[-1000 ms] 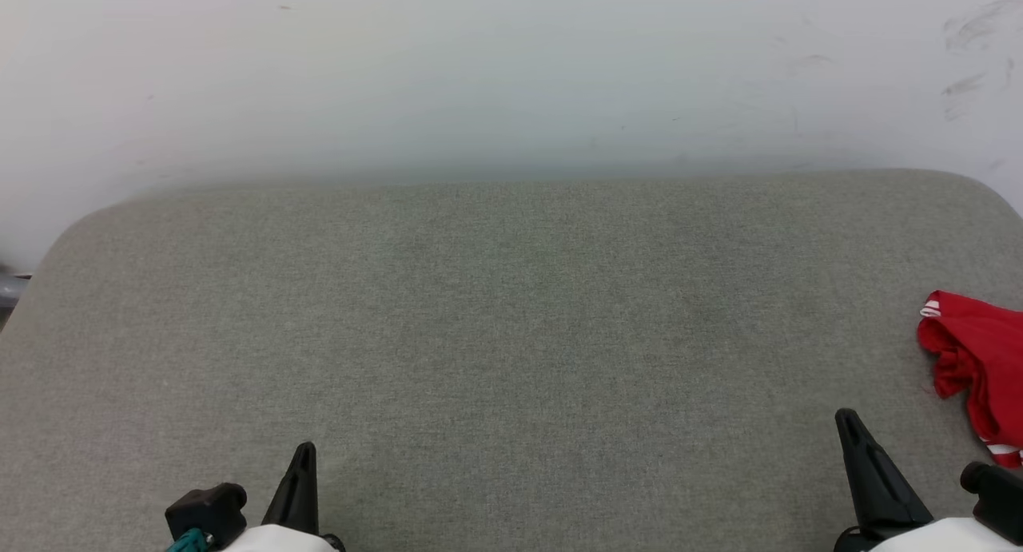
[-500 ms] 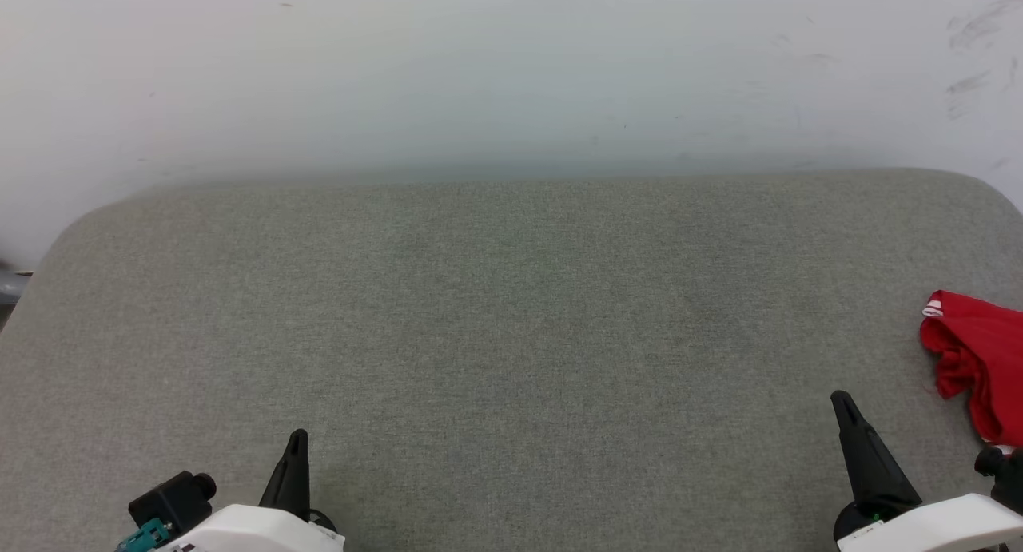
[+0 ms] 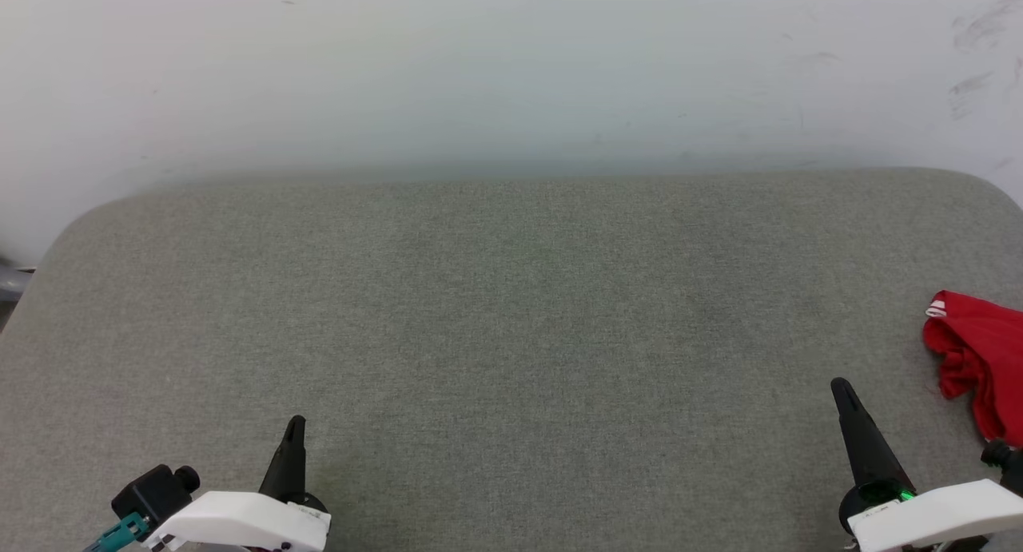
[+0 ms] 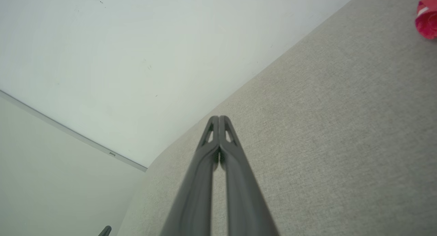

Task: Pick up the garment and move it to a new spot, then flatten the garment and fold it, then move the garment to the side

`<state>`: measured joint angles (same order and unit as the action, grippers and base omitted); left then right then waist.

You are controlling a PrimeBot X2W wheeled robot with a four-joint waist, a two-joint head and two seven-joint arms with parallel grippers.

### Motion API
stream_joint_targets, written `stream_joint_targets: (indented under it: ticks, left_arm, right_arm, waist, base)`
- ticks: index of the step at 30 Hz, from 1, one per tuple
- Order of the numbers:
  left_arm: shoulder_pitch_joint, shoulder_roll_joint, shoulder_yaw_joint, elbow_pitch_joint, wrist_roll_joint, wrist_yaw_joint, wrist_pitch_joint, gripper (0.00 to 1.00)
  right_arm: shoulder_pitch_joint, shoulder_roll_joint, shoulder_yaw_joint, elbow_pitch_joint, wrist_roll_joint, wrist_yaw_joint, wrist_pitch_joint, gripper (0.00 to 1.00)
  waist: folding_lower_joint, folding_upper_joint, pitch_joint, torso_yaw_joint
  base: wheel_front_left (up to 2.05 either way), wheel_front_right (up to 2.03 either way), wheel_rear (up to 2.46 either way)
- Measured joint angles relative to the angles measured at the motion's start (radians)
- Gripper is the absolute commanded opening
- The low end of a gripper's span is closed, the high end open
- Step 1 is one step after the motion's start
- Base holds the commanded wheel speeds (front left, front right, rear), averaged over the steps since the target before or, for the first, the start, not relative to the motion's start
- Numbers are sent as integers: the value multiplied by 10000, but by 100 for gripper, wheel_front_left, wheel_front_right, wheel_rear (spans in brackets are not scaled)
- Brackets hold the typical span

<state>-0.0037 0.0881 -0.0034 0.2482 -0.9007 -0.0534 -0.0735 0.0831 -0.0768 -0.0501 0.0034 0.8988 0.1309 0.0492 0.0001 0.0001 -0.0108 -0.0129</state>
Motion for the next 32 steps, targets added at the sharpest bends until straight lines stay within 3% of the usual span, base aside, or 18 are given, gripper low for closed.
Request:
stream_joint_targets:
  ticks: [32]
  left_arm:
    - [-450, -161, 546, -4, -3346, -349, 890, 0]
  right_arm:
    - [-851, -36, -48, 1124, 3567, 0, 92, 0]
  waist:
    - [0, 0, 55, 50]
  base:
    - [0, 0, 0]
